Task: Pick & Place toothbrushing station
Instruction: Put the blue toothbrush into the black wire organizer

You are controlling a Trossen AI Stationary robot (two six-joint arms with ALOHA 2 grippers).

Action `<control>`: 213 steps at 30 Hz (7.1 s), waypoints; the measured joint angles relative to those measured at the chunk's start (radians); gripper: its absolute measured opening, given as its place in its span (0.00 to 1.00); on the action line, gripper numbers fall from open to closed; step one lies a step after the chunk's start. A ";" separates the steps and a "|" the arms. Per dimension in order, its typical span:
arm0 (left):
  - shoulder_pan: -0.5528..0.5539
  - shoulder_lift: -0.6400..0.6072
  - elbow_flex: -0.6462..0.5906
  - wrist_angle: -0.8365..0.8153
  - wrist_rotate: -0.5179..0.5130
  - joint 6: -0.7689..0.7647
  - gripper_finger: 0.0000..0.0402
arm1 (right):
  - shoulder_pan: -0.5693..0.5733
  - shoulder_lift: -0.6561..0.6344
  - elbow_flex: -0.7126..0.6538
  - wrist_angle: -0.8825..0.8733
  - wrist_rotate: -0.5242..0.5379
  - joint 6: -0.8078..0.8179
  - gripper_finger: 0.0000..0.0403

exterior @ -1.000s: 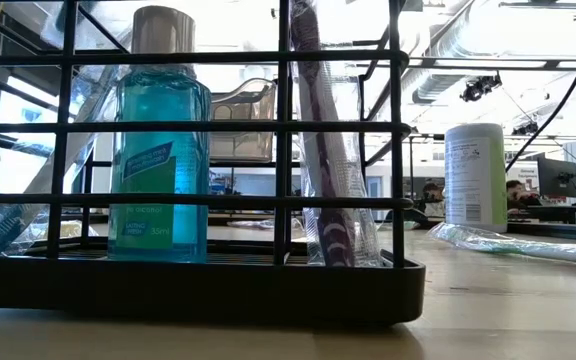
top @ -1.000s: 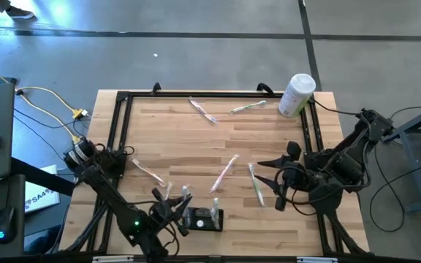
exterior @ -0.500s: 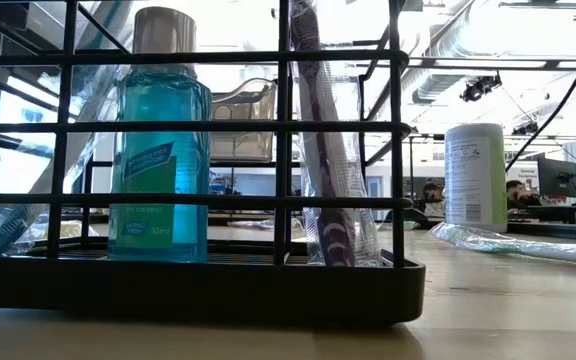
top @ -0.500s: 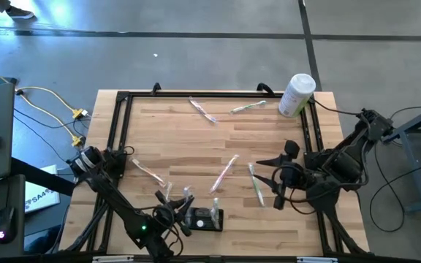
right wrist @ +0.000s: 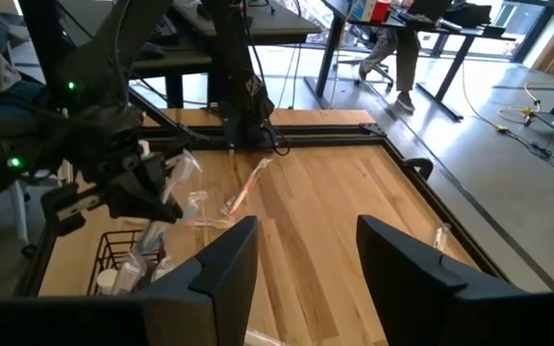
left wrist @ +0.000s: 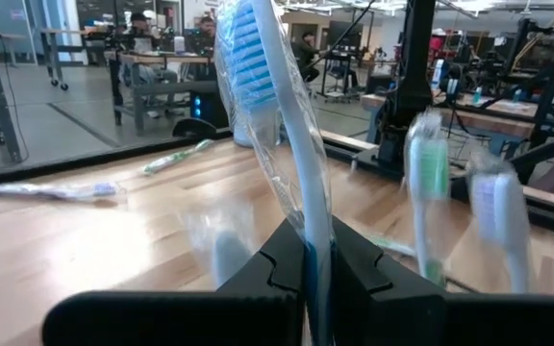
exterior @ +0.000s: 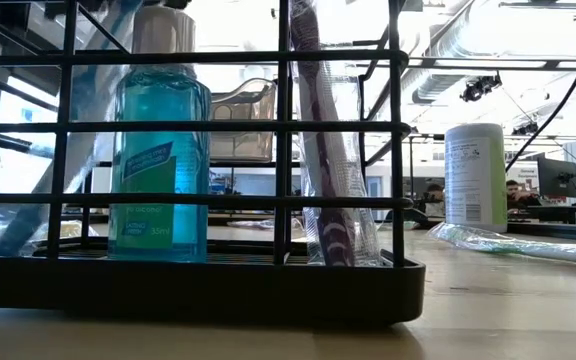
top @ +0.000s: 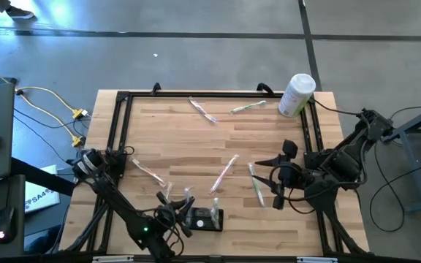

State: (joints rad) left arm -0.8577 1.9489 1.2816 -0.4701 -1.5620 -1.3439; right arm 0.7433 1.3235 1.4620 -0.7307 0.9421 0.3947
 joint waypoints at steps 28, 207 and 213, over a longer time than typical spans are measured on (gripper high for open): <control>0.000 0.046 0.000 0.006 0.038 -0.101 0.10 | 0.000 0.000 0.000 0.001 0.000 0.010 0.42; 0.517 -0.012 0.602 -0.708 1.607 0.259 0.01 | -0.004 0.008 -0.056 -0.029 -0.142 0.049 0.42; 0.517 -0.012 0.602 -0.707 1.605 0.254 0.00 | -0.004 0.008 -0.056 -0.029 -0.142 0.049 0.42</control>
State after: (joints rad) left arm -0.3408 1.9366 1.8833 -1.1774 0.0428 -1.0894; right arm 0.7395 1.3319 1.4063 -0.7593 0.8005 0.4442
